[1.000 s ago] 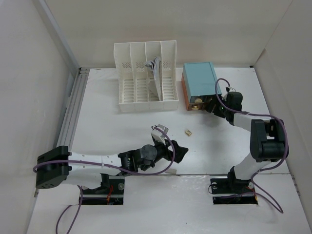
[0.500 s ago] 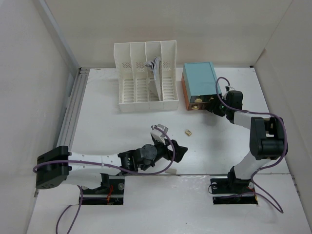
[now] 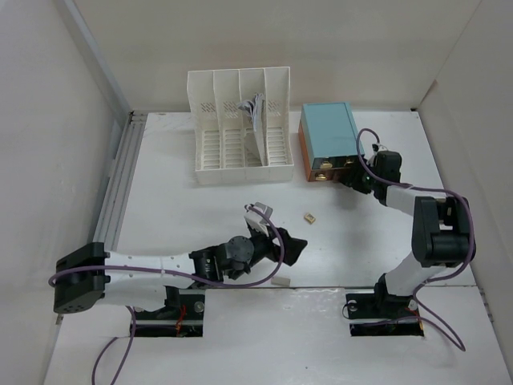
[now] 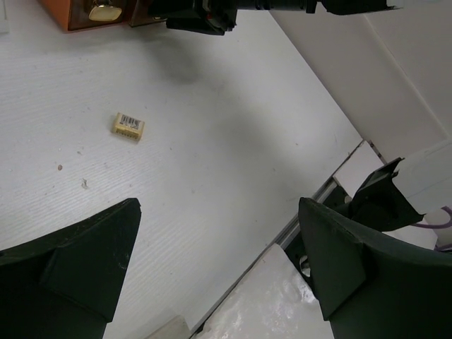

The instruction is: Organize the desk

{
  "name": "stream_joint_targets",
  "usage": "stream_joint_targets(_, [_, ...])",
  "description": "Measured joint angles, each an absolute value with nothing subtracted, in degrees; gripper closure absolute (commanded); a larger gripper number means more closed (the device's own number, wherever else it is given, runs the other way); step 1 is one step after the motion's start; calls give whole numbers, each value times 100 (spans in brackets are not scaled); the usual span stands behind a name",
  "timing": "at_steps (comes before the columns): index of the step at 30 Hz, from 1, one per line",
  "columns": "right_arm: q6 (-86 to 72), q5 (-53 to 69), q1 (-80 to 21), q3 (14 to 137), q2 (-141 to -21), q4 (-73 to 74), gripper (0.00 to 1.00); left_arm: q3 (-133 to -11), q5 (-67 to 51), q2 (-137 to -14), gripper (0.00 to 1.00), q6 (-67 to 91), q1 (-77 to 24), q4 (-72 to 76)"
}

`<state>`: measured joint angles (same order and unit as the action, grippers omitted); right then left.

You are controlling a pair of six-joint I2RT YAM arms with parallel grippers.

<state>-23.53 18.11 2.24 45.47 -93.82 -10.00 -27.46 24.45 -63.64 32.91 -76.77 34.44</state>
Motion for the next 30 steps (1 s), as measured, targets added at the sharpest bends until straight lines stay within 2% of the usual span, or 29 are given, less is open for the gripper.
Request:
stream_joint_targets(7, [-2080,1900,259,4095,-8772,-589,64,-2746,2447,-6202,7,3291,-7677,3441])
stream_joint_targets(21, [-1063,2443,386,4032,-8412,626,66,-2700,2453,-5911,7,3301,-7677,3352])
stream_joint_targets(22, [-1000,2447,388,4032,-8357,738,62,-2689,2453,-5911,7,3304,-7677,3332])
stream_joint_targets(23, [-919,2445,388,4032,-8274,895,48,-2685,2453,-5911,7,3304,-7677,3321])
stream_joint_targets(25, [-849,2467,388,4032,-8187,1028,46,-2679,2456,-5911,7,3304,-7677,3315])
stream_joint_targets(27, [-701,2578,381,4032,-8073,1116,38,-2679,2460,-5911,7,3304,-7677,3315])
stream_joint_targets(29, [-613,2703,379,4032,-7983,1155,24,-2679,2464,-5911,7,3301,-7677,3315])
stream_joint_targets(30, [-582,2773,377,4032,-7948,1177,21,-2679,2464,-5911,7,3301,-7677,3315])
